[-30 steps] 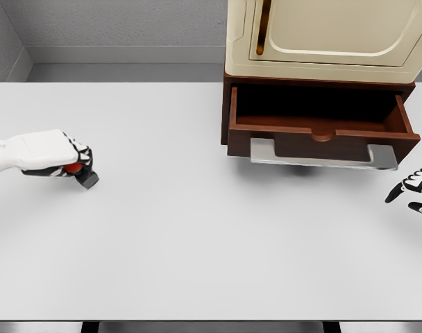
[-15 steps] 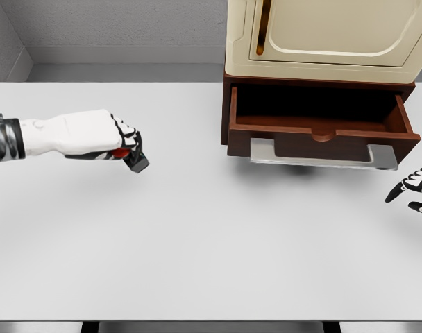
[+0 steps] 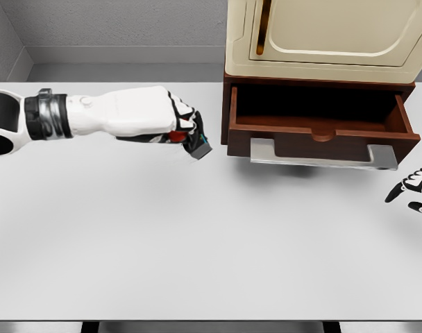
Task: Put the switch into the drawer with left arm, and close the drawer with right arm
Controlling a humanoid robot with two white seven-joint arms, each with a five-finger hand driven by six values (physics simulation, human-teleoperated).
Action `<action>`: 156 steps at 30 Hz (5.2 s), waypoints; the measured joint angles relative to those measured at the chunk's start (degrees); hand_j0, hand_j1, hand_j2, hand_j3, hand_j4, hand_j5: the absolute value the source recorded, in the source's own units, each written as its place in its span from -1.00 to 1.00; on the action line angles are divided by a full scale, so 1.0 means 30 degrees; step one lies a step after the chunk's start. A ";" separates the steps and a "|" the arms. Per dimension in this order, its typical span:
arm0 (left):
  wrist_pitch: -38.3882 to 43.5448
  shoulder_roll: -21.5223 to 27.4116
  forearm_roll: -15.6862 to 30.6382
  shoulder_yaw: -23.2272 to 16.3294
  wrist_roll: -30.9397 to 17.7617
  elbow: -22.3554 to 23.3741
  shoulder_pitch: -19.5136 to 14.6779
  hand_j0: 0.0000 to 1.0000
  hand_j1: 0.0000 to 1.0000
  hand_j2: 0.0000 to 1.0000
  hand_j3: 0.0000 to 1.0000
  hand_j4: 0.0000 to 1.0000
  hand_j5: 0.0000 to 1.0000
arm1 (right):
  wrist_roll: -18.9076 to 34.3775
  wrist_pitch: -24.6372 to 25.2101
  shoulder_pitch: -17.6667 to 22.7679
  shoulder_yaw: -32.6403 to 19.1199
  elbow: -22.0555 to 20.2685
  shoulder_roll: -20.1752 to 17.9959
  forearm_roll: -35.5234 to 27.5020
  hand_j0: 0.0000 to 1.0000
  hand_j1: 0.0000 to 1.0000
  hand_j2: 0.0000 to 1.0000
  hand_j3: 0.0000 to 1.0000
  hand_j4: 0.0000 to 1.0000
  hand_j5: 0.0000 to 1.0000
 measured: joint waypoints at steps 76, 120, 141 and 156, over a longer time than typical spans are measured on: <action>0.0031 0.1174 0.4641 0.0023 -0.2943 0.0799 -0.1608 1.00 1.00 1.00 1.00 1.00 1.00 | 0.0159 -0.0228 -0.1669 0.1314 0.0018 -0.0206 0.0394 0.20 0.20 0.20 0.20 0.20 0.20; 0.0026 0.1113 0.1464 0.0788 -0.4491 0.2551 0.0120 1.00 1.00 1.00 1.00 1.00 1.00 | 0.0263 0.0131 -0.3986 0.3553 0.0106 -0.2274 -0.0806 0.22 0.22 0.22 0.22 0.22 0.22; 0.0017 0.1330 0.1484 0.0818 -0.4485 0.1290 0.0178 1.00 1.00 1.00 1.00 1.00 1.00 | 0.0022 -0.0012 -0.3896 0.4883 0.0177 -0.2123 -0.1012 0.82 0.82 0.82 0.82 0.82 0.82; 0.0015 0.1308 0.1461 0.0786 -0.4481 0.1140 0.0237 1.00 1.00 1.00 1.00 1.00 1.00 | -0.0003 0.0021 -0.9140 0.8860 0.0085 -0.1689 -0.0248 0.21 0.21 0.21 0.21 0.21 0.21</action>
